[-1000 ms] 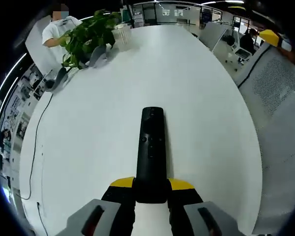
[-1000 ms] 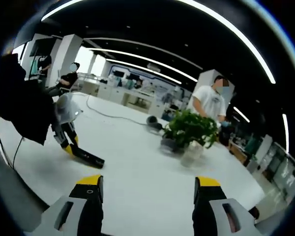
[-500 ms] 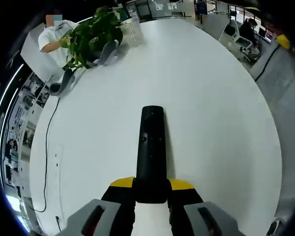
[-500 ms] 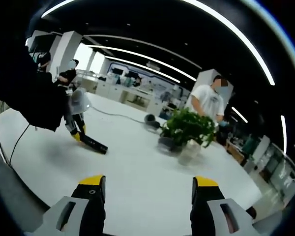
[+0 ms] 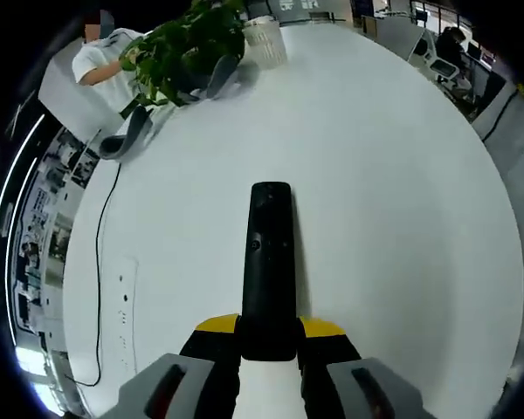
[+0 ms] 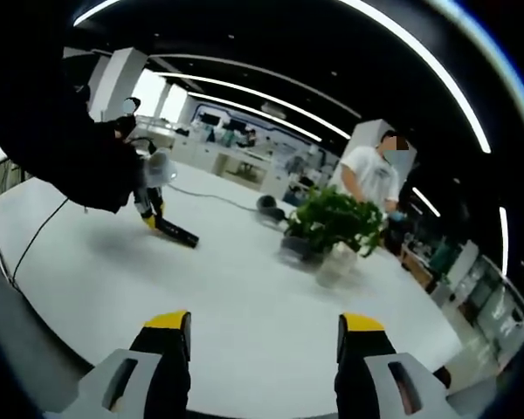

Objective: Press the specified remote control buttons in sequence, fully releasing each button before pressing the next.

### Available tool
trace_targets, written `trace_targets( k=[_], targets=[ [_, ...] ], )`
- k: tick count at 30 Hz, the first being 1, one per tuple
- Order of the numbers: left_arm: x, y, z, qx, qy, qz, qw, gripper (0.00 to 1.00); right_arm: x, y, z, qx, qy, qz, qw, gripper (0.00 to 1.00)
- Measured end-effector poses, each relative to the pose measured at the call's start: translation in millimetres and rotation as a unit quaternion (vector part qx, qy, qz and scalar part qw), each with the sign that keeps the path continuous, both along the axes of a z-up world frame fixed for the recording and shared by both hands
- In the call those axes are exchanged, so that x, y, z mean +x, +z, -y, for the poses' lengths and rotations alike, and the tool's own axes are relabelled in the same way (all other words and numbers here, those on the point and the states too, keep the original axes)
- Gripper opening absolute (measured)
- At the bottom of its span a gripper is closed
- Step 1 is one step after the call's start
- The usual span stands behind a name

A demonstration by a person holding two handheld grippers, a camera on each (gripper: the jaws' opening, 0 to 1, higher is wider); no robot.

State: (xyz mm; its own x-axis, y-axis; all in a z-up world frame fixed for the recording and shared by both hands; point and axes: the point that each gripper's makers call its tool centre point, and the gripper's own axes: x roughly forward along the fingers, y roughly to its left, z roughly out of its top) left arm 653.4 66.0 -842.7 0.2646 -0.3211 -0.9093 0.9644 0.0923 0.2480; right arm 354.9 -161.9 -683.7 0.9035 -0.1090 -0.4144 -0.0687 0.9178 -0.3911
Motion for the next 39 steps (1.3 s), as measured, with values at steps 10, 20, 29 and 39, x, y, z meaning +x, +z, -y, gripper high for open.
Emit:
trace_targets(
  k=[10, 20, 29, 39],
  targets=[
    [19.6, -11.7, -2, 0.011, 0.013, 0.002, 0.9999, 0.25, 0, -6.2, -4, -0.006, 0.009, -0.018, 0.9998, 0.66],
    [18.5, -14.8, -4, 0.010, 0.001, 0.002, 0.9999, 0.25, 0, -8.4, -5, -0.009, 0.012, -0.024, 0.9996, 0.65],
    [24.7, -9.5, -11, -0.015, 0.049, 0.011, 0.9986, 0.38, 0, -7.3, -5, -0.010, 0.013, -0.022, 0.9996, 0.66],
    [17.9, 23.3, -21, -0.161, 0.131, 0.036, 0.9776, 0.66, 0, -8.7, -10, -0.004, 0.027, -0.027, 0.9993, 0.66]
  ],
)
